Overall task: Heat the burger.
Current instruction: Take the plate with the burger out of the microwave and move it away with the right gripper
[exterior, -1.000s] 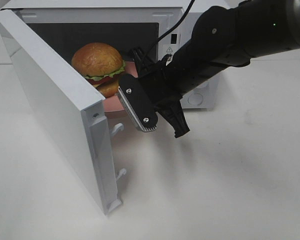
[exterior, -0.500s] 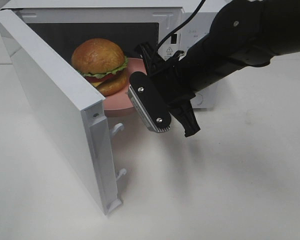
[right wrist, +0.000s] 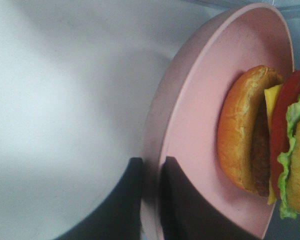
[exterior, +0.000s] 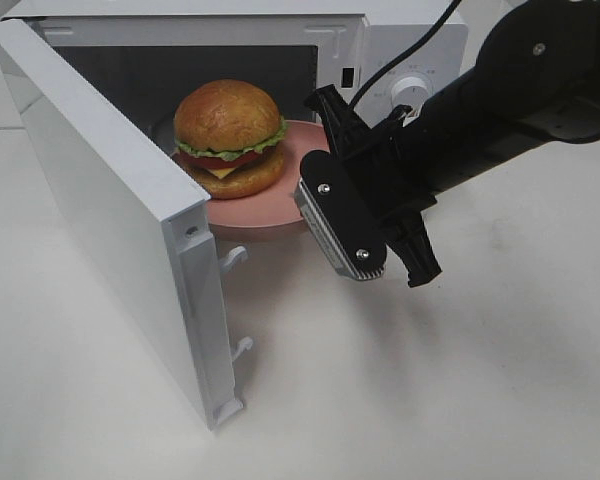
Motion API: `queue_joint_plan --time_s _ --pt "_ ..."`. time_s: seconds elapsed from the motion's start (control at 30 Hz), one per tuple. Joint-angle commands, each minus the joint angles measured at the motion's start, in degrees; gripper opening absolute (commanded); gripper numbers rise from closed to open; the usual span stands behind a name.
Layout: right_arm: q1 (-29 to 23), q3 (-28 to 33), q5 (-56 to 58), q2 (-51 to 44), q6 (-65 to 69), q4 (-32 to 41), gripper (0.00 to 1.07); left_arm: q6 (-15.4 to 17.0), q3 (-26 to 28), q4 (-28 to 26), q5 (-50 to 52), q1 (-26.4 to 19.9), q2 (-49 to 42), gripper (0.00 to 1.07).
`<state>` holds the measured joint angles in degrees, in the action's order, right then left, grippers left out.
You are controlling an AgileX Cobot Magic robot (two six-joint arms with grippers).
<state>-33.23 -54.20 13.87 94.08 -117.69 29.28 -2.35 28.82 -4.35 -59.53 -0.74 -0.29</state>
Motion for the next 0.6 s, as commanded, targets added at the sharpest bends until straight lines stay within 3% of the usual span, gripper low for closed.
queue_joint_plan --time_s 0.03,0.6 --pt "0.4 2.5 -5.6 -4.1 -0.9 1.1 0.00 0.0 -0.2 -0.1 0.1 0.1 -1.0 1.00" --pt "0.4 13.6 -9.2 -15.1 -0.1 2.5 0.00 0.0 -0.2 -0.1 0.1 0.1 -1.0 1.00"
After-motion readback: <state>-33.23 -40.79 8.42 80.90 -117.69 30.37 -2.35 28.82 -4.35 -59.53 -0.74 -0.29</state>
